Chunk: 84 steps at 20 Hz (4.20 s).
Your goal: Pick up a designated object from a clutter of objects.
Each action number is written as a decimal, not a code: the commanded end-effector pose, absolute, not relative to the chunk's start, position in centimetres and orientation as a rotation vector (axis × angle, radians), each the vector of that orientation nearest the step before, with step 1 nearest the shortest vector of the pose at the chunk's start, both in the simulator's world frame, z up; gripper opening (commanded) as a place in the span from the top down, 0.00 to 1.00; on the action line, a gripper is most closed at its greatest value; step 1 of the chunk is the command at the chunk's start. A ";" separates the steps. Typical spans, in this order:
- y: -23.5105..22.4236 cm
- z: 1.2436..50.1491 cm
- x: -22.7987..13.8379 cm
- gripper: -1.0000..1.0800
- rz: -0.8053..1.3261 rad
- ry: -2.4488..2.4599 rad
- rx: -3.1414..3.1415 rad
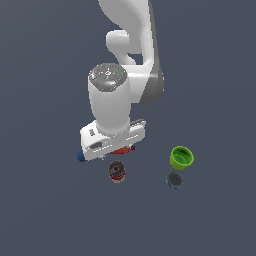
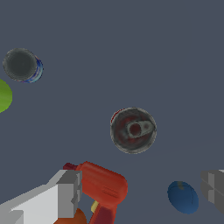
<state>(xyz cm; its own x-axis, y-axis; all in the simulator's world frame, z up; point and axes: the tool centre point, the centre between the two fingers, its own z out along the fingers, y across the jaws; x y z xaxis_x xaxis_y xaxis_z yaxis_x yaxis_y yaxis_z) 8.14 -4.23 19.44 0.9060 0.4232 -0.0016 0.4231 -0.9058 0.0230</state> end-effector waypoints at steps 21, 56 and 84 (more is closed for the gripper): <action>-4.6 12.2 10.4 0.04 -0.001 0.973 2.987; -3.8 9.4 9.2 1.00 -0.001 0.977 2.985; 4.9 27.7 -4.0 1.00 -0.002 0.978 2.983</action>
<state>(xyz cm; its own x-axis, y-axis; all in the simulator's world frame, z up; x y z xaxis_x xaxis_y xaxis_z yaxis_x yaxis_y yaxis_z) -3.23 4.30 26.39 0.8059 0.5920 -0.0051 0.5920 -0.8059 0.0000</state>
